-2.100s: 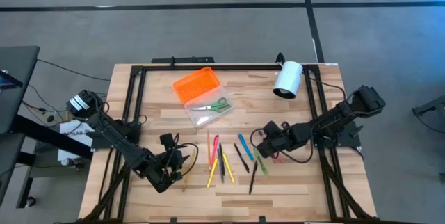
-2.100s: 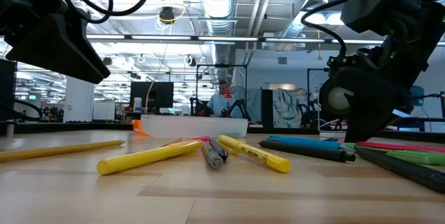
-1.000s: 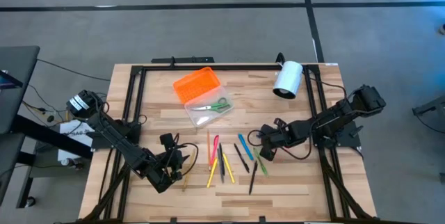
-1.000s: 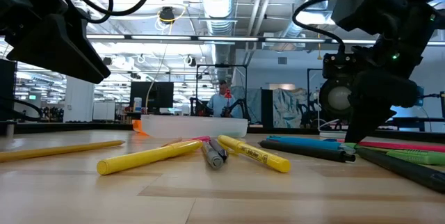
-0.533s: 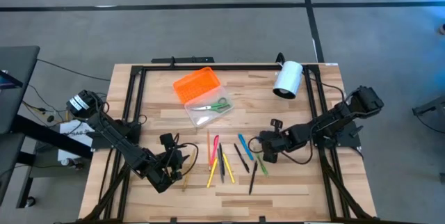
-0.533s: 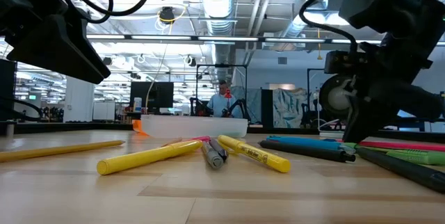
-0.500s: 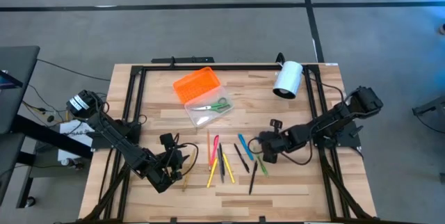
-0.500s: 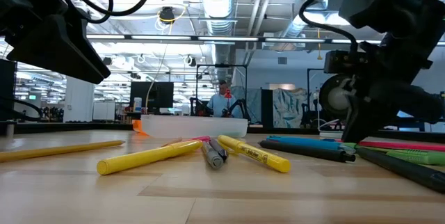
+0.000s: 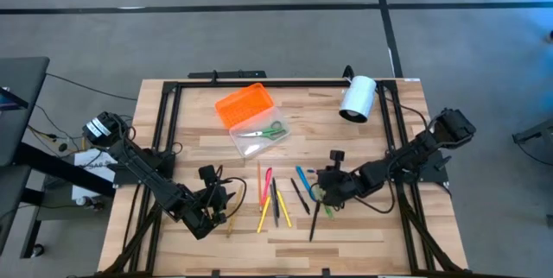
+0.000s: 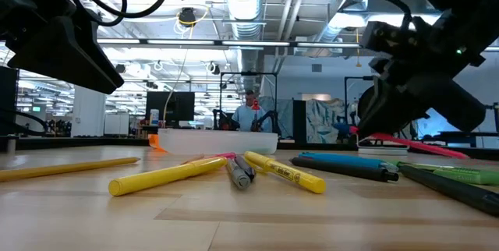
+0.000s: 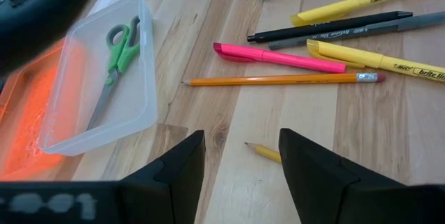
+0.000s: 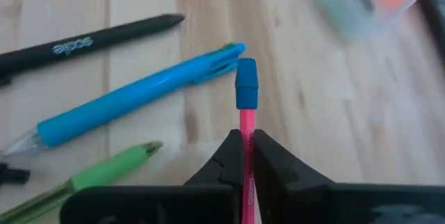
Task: Pick & place school supplies into a supply box
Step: Put the pink pencil into the supply box
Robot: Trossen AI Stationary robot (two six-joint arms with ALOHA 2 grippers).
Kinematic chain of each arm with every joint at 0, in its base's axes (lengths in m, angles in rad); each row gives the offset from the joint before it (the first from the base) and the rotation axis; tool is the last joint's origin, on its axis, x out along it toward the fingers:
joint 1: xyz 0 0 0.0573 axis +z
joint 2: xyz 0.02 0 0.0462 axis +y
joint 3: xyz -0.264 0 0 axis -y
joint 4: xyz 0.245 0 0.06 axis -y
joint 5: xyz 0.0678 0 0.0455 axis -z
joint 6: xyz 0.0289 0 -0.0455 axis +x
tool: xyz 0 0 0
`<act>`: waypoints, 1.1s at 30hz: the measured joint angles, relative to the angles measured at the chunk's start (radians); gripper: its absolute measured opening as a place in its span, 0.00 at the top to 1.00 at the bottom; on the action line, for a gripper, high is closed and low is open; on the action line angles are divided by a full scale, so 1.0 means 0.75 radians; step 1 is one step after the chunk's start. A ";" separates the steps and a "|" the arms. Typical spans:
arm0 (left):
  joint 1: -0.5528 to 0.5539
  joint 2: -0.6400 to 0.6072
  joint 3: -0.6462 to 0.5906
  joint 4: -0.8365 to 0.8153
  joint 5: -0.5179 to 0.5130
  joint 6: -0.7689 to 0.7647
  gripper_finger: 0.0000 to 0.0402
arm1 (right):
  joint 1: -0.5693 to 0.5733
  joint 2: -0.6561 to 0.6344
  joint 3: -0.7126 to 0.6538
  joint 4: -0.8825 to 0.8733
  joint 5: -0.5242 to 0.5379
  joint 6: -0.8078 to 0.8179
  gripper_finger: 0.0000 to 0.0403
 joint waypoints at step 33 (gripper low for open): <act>-0.030 0.001 0.000 0.000 0.022 -0.031 0.56 | -0.270 -0.005 0.275 0.333 0.081 -0.918 1.00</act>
